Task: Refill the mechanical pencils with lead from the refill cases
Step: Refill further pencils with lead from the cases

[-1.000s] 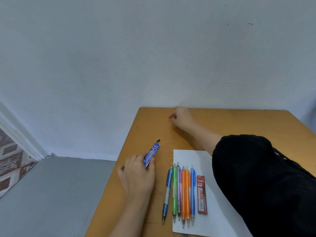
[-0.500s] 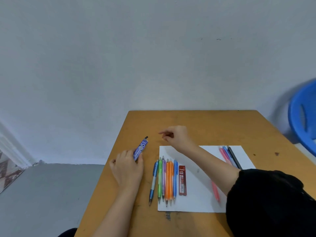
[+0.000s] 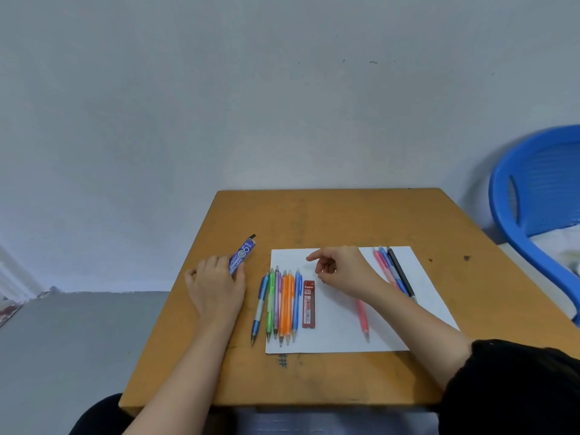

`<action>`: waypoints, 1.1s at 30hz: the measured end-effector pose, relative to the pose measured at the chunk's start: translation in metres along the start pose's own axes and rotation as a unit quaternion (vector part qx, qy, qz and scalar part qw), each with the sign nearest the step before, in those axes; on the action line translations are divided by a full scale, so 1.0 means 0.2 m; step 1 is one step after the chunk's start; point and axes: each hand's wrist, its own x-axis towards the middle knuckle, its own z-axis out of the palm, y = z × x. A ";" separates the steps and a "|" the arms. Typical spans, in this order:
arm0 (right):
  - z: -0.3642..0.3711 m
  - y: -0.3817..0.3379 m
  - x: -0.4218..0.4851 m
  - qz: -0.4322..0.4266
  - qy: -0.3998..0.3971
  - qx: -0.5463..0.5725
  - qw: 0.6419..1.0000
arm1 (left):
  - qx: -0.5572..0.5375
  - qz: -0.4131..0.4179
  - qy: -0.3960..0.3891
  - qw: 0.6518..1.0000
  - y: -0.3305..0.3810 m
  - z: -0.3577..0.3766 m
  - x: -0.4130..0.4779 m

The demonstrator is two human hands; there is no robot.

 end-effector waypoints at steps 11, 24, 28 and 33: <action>0.04 0.01 -0.02 0.025 -0.016 0.001 1.000 | -0.011 0.001 0.003 1.000 -0.01 0.01 0.00; 0.02 0.01 -0.02 0.034 -0.022 0.011 0.999 | -0.008 0.001 0.006 1.000 -0.01 0.01 -0.01; -0.02 -0.01 -0.04 0.036 -0.002 0.017 0.999 | -0.016 0.009 0.017 1.000 -0.02 0.01 -0.01; -0.08 -0.03 -0.10 0.035 0.046 0.055 0.997 | -0.027 0.038 0.038 0.998 -0.01 0.00 -0.02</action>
